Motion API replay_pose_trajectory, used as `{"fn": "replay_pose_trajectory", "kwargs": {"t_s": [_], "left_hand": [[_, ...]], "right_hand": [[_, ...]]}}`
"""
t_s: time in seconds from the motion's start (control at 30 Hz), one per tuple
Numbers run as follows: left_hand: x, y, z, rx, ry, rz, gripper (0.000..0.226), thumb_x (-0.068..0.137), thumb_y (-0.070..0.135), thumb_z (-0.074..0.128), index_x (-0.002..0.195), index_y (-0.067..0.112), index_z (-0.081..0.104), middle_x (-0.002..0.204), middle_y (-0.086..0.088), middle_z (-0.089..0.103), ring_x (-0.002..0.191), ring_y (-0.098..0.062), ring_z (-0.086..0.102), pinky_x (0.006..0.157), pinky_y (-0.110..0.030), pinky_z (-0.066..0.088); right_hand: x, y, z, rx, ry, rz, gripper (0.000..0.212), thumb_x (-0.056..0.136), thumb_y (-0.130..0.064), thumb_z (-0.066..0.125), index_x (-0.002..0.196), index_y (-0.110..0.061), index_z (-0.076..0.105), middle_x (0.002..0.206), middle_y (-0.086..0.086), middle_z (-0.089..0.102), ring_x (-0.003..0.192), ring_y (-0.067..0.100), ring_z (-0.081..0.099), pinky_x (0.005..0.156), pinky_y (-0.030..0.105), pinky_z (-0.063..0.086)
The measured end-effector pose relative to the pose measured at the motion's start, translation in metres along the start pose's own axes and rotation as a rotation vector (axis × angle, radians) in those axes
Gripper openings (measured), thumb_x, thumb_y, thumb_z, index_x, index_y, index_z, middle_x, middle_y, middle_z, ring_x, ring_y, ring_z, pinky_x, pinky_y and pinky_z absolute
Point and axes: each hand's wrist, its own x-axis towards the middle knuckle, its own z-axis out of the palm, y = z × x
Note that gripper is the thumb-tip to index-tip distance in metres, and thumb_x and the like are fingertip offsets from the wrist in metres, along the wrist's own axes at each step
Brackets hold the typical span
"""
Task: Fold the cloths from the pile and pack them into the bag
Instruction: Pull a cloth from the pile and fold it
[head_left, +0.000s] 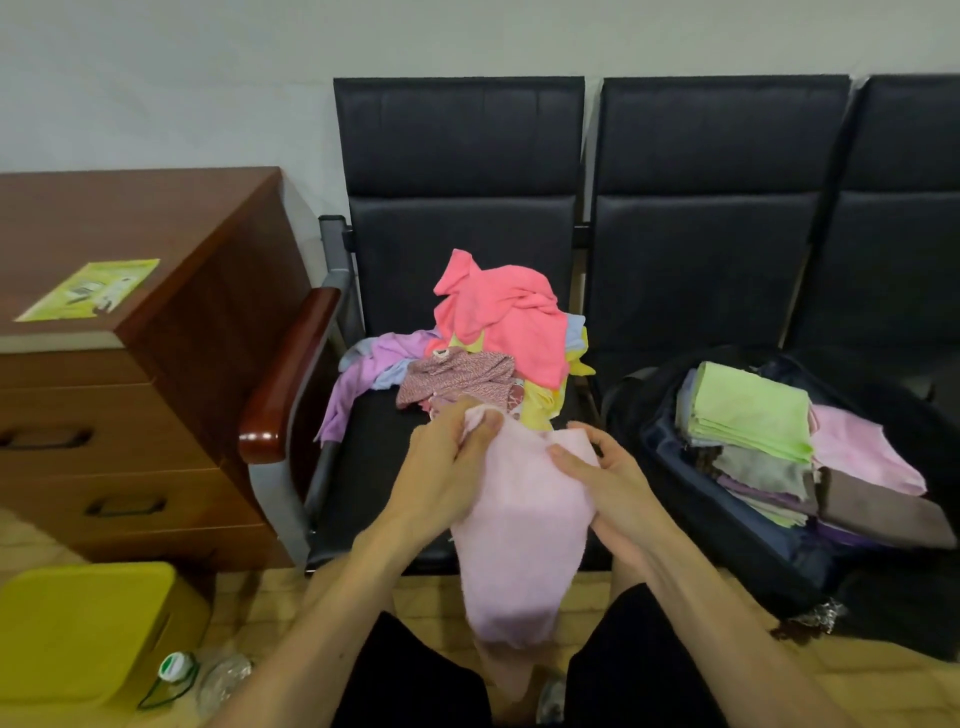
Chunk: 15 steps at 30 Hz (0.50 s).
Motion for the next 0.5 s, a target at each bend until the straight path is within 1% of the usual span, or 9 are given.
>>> {"fn": "replay_pose_trajectory", "kwargs": {"t_s": [0.07,0.13,0.2,0.27,0.3,0.37,0.4,0.43,0.5], "left_hand": [[-0.001,0.005,0.006,-0.030,-0.023,-0.003,0.027,0.102,0.026,0.051,0.075,0.023,0.054,0.073,0.012,0.057,0.069,-0.003,0.049,0.067,-0.027,0.041],[0.000,0.011,0.010,-0.120,-0.020,-0.024,0.031,0.103,0.022,0.050,0.072,0.021,0.052,0.070,0.017,0.054,0.068,0.000,0.047,0.065,-0.019,0.039],[0.003,0.019,0.012,-0.217,0.009,-0.062,0.029,0.103,0.023,0.049,0.076,0.022,0.060,0.071,0.019,0.060,0.070,0.003,0.053,0.065,-0.013,0.042],[0.006,0.024,0.014,-0.302,0.031,-0.095,0.026,0.104,0.028,0.048,0.086,0.020,0.066,0.081,0.012,0.069,0.076,0.001,0.062,0.067,-0.015,0.048],[0.007,0.024,0.015,-0.324,0.045,-0.115,0.026,0.104,0.030,0.048,0.091,0.018,0.067,0.086,0.007,0.070,0.079,0.000,0.064,0.068,-0.017,0.051],[0.010,0.022,0.016,-0.327,0.067,-0.155,0.026,0.104,0.034,0.048,0.100,0.017,0.067,0.095,0.003,0.071,0.087,0.000,0.066,0.075,-0.019,0.054],[0.011,0.019,0.015,-0.325,0.064,-0.176,0.027,0.103,0.037,0.047,0.104,0.018,0.066,0.100,0.003,0.071,0.093,-0.003,0.066,0.082,-0.024,0.055],[0.012,0.015,0.014,-0.333,0.057,-0.192,0.029,0.103,0.040,0.047,0.109,0.019,0.066,0.105,0.002,0.071,0.099,-0.008,0.067,0.088,-0.030,0.056],[0.014,0.010,0.009,-0.332,0.056,-0.208,0.030,0.102,0.043,0.047,0.113,0.021,0.065,0.111,0.004,0.071,0.105,-0.012,0.066,0.093,-0.039,0.055]], "right_hand": [[0.000,0.011,-0.002,0.030,-0.039,0.013,0.029,0.086,-0.015,0.072,0.113,-0.006,0.064,0.103,0.009,0.074,0.094,0.022,0.072,0.077,0.030,0.058],[-0.001,0.022,-0.004,0.079,-0.111,0.018,0.036,0.082,-0.029,0.073,0.106,-0.003,0.066,0.097,0.009,0.073,0.093,0.024,0.069,0.077,0.030,0.055],[-0.006,0.034,-0.004,0.116,-0.178,0.069,0.059,0.068,-0.041,0.085,0.110,-0.005,0.066,0.104,0.011,0.072,0.097,0.023,0.069,0.081,0.035,0.057],[-0.014,0.048,-0.004,0.122,-0.283,0.175,0.090,0.052,-0.045,0.095,0.125,-0.006,0.059,0.119,0.015,0.069,0.110,0.027,0.067,0.087,0.039,0.057],[-0.018,0.055,-0.004,0.102,-0.321,0.227,0.099,0.045,-0.045,0.098,0.126,-0.006,0.058,0.120,0.016,0.070,0.111,0.028,0.067,0.088,0.040,0.057],[-0.022,0.066,-0.006,-0.028,-0.321,0.279,0.105,0.028,-0.050,0.098,0.118,-0.008,0.061,0.107,0.009,0.074,0.100,0.023,0.070,0.084,0.035,0.058],[-0.026,0.067,-0.002,-0.158,-0.312,0.284,0.106,0.028,-0.054,0.097,0.118,-0.011,0.061,0.107,0.005,0.074,0.100,0.019,0.070,0.084,0.033,0.058],[-0.027,0.070,-0.001,-0.280,-0.313,0.286,0.102,0.038,-0.056,0.095,0.123,-0.013,0.060,0.111,0.003,0.071,0.104,0.016,0.067,0.087,0.032,0.057],[-0.030,0.069,0.001,-0.415,-0.325,0.262,0.062,0.072,-0.046,0.083,0.121,-0.017,0.060,0.111,-0.002,0.069,0.105,0.011,0.064,0.082,0.022,0.056]]}}
